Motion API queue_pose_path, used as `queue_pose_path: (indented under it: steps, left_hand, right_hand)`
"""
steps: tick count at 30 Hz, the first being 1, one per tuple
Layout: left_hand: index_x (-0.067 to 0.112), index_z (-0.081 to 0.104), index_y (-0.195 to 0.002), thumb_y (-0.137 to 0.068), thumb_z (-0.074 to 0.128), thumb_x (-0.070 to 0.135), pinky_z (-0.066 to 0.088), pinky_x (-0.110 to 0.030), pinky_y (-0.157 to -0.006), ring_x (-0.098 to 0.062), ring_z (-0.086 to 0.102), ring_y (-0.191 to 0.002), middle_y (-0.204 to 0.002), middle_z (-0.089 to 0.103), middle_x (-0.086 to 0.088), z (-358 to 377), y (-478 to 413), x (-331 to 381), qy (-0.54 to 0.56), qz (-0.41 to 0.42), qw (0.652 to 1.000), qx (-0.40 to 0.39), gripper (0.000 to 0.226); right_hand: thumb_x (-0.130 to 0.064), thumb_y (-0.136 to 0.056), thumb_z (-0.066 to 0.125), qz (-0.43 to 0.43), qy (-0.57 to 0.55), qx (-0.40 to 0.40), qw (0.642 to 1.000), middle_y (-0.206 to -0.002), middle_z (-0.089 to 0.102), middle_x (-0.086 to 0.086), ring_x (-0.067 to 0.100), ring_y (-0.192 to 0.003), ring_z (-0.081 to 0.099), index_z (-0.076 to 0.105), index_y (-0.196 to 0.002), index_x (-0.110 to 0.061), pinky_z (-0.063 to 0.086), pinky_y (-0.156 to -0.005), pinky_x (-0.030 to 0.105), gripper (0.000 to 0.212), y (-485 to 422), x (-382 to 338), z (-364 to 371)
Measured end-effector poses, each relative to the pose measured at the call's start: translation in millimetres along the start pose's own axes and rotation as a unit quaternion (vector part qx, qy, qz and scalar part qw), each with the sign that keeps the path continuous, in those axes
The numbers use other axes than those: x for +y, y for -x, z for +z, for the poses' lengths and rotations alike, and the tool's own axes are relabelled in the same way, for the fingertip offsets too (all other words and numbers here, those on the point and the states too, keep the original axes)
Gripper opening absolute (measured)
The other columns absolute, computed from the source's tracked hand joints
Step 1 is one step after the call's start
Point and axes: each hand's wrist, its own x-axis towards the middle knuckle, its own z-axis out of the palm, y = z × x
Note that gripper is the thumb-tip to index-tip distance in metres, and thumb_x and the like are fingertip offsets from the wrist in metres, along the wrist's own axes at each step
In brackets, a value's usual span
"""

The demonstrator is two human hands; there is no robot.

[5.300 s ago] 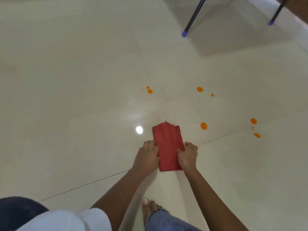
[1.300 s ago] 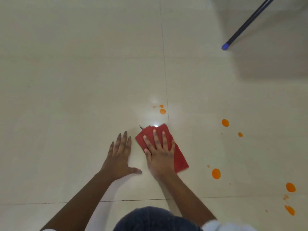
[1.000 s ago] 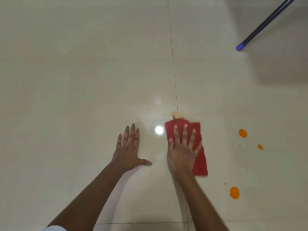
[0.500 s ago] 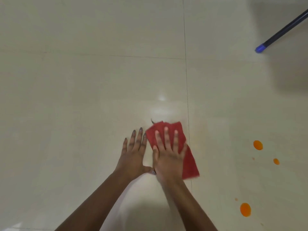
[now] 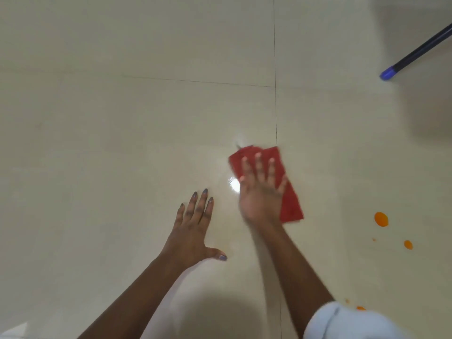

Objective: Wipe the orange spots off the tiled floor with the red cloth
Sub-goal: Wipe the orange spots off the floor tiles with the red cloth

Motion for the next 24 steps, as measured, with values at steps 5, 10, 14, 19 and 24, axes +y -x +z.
queue_pose_path:
  steps: [5,10,14,19,24]
  left_hand:
    - [0.024,-0.024,-0.139,-0.046,0.033,0.087,-0.015,-0.042,-0.108,-0.013,-0.04,-0.13,-0.148,-0.033,-0.001,7.7,2.2,3.9,-0.005,-0.007,1.0,0.009,0.126]
    - [0.016,-0.034,-0.132,-0.049,0.029,0.087,-0.02,-0.039,-0.109,-0.013,-0.046,-0.126,-0.14,-0.045,0.002,0.5,1.3,3.8,0.001,-0.004,1.0,-0.002,0.126]
    - [0.017,-0.034,-0.131,-0.042,0.023,0.088,-0.021,-0.037,-0.108,-0.011,-0.049,-0.123,-0.137,-0.047,0.005,1.1,-5.5,3.5,0.004,-0.007,1.0,-0.005,0.128]
    - [0.015,-0.025,-0.138,-0.054,0.032,0.083,-0.013,-0.04,-0.115,-0.014,-0.034,-0.134,-0.142,-0.038,0.004,0.6,-1.8,3.3,0.017,-0.017,0.999,0.026,0.122]
    - [0.01,-0.025,-0.137,-0.053,0.02,0.094,-0.012,-0.035,-0.113,-0.016,-0.032,-0.135,-0.144,-0.034,-0.002,6.3,32.1,-21.6,0.038,-0.103,0.993,0.047,0.127]
  right_hand:
    - [-0.037,-0.095,0.025,0.191,-0.029,0.05,0.98,-0.157,0.014,0.001,0.03,-0.143,0.009,0.018,-0.146,-0.034,0.014,-0.108,0.063,0.052,72.4,21.7,8.4]
    - [-0.041,-0.094,0.026,-0.061,-0.013,0.001,0.998,-0.157,0.015,-0.001,0.031,-0.143,0.009,0.02,-0.146,-0.035,0.009,-0.11,0.061,0.052,38.9,-36.1,11.0]
    - [-0.04,-0.097,0.019,0.125,-0.002,-0.001,0.992,-0.158,-0.004,-0.006,0.025,-0.144,-0.008,0.004,-0.147,-0.038,0.001,-0.112,0.057,0.052,-1.4,31.6,0.5]
    - [-0.04,-0.09,0.026,0.077,-0.026,0.003,0.997,-0.155,0.02,-0.001,0.031,-0.142,0.017,0.021,-0.145,-0.034,0.018,-0.107,0.061,0.055,97.0,-23.4,25.5]
    - [-0.044,-0.095,0.024,-0.117,0.005,-0.027,0.993,-0.156,0.014,-0.006,0.026,-0.144,0.01,0.02,-0.144,-0.041,0.012,-0.113,0.055,0.05,44.6,-49.4,11.2]
